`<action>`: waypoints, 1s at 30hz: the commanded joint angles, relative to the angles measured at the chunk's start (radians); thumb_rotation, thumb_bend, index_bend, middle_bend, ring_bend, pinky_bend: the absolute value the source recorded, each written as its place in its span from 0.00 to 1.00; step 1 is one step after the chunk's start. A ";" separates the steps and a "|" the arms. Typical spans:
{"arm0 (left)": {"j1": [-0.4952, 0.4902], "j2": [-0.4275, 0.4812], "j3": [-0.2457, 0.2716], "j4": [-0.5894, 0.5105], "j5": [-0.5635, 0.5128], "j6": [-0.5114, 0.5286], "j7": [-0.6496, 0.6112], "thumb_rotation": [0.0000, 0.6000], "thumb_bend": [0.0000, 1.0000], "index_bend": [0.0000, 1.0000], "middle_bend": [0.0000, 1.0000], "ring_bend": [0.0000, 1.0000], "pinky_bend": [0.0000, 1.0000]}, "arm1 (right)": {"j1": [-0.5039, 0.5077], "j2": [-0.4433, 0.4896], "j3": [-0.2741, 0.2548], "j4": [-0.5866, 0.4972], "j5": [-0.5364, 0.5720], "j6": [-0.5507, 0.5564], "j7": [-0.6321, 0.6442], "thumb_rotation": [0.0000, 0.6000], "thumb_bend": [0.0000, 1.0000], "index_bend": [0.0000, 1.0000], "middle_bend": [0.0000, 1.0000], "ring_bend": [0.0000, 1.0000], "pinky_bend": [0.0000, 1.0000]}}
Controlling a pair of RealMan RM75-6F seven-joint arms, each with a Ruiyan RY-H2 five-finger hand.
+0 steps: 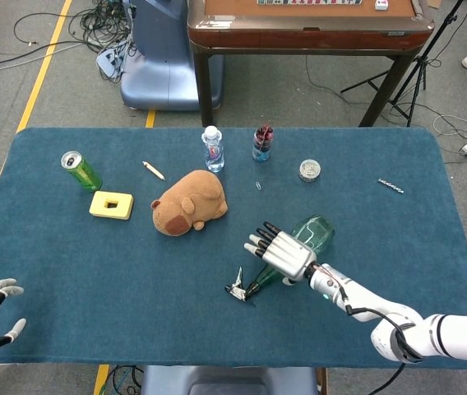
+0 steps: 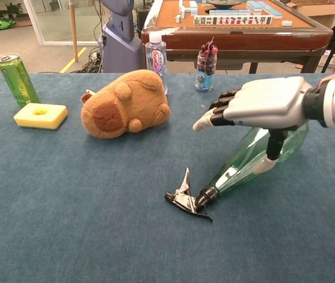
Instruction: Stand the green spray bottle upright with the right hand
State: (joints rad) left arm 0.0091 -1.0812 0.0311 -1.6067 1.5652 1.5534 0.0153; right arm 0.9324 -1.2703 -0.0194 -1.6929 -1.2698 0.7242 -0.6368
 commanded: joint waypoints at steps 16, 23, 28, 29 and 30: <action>0.006 -0.006 0.002 0.026 0.005 0.002 -0.029 1.00 0.26 0.36 0.25 0.21 0.23 | -0.009 -0.142 -0.031 0.103 0.013 0.039 -0.119 0.78 0.15 0.29 0.19 0.04 0.07; 0.005 -0.007 0.005 0.029 0.006 -0.004 -0.036 1.00 0.26 0.36 0.25 0.21 0.23 | -0.015 -0.166 -0.042 0.121 0.026 0.054 -0.173 0.79 0.17 0.32 0.20 0.04 0.07; 0.005 -0.011 0.005 0.035 0.004 -0.008 -0.040 1.00 0.26 0.36 0.25 0.21 0.23 | -0.020 -0.177 -0.049 0.127 0.038 0.058 -0.196 0.78 0.19 0.37 0.21 0.04 0.07; 0.006 -0.011 0.005 0.037 0.004 -0.007 -0.041 1.00 0.26 0.36 0.25 0.21 0.23 | -0.021 -0.180 -0.050 0.129 0.038 0.059 -0.199 0.78 0.20 0.37 0.21 0.04 0.07; 0.006 -0.012 0.005 0.039 0.004 -0.007 -0.042 1.00 0.26 0.36 0.25 0.21 0.23 | -0.022 -0.182 -0.051 0.132 0.039 0.060 -0.201 0.78 0.21 0.38 0.22 0.04 0.08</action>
State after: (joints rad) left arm 0.0147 -1.0927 0.0359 -1.5685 1.5689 1.5462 -0.0263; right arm 0.9113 -1.4518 -0.0696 -1.5621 -1.2315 0.7833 -0.8371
